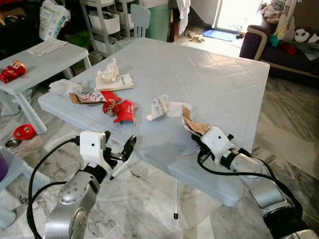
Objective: Picking trash to rubbish bin
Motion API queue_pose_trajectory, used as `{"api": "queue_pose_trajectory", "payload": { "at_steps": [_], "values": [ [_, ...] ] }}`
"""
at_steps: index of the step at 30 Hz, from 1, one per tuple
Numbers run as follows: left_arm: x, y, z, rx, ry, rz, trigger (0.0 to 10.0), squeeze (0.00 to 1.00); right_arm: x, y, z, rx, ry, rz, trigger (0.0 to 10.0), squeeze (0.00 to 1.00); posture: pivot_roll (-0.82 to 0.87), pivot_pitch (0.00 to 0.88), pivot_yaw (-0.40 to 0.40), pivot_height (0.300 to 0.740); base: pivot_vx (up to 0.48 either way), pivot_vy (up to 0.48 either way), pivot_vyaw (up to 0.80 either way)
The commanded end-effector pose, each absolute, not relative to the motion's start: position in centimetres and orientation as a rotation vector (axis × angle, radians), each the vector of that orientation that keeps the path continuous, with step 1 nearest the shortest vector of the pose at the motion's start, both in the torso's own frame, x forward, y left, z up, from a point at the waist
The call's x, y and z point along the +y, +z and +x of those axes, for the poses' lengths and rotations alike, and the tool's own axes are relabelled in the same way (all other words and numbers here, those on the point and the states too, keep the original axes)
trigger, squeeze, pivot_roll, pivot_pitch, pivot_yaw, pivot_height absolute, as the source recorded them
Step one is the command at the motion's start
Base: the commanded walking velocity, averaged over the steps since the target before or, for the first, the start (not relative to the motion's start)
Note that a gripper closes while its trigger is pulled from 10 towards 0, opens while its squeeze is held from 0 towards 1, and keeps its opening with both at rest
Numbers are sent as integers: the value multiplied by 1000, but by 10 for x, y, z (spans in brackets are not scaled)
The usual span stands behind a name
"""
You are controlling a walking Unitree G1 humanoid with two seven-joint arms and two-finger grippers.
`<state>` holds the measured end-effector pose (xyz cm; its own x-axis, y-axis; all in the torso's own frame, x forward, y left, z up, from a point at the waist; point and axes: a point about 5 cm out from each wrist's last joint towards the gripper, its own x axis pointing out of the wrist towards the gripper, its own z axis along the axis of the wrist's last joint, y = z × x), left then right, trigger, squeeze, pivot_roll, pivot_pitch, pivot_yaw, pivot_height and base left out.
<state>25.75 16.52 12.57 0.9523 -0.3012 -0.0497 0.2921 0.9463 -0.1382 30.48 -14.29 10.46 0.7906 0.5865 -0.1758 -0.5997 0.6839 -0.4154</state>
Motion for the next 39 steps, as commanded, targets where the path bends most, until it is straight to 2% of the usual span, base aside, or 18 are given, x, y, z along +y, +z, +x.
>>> {"api": "queue_pose_trajectory", "payload": {
  "at_steps": [1,8,13,16,17,21,25,26,28,31,35,37,39],
  "values": [
    [169,126,261,67,-270,-123,10000,0,-144,112,303,4,682,-464,0,0,70,17,-28,740,0,0,0],
    [169,126,268,58,-251,-122,10000,0,-143,120,295,-17,719,-419,0,0,46,16,-27,740,0,0,0],
    [168,126,280,42,-232,-111,10000,0,-135,136,287,-44,763,-269,0,0,22,21,-26,740,0,0,0],
    [169,125,287,33,-206,-107,10000,0,-124,150,283,-90,792,-214,0,0,17,22,-22,740,0,0,0],
    [167,123,293,28,-190,-95,10000,0,-108,165,275,-141,834,-158,0,0,1,21,-20,740,0,0,0],
    [165,121,299,30,-181,-74,10000,0,-96,175,269,-172,855,-124,0,0,-7,20,-19,740,0,0,0],
    [164,118,305,33,-155,-122,10000,0,-88,184,263,-193,861,-97,0,0,-28,22,-15,740,0,0,0],
    [164,118,306,34,-149,-137,10000,0,-87,186,262,-197,862,-90,0,0,-33,22,-14,740,0,0,0],
    [160,114,314,68,-82,-302,10000,0,-86,195,259,-214,855,-82,0,0,-47,23,-13,740,0,0,0],
    [159,113,315,71,-75,-321,10000,0,-86,196,258,-211,854,-79,0,0,-52,23,-12,740,0,0,0],
    [136,107,329,100,-81,-499,10000,0,-90,197,251,-167,870,-86,0,0,-86,19,-17,740,0,0,0],
    [135,106,331,104,-79,-516,10000,0,-90,197,250,-160,870,-86,0,0,-86,19,-17,740,0,0,0],
    [132,105,339,100,-53,-605,10000,0,-92,195,248,-146,870,-110,0,0,-121,23,-16,740,0,0,0]
  ]
}}
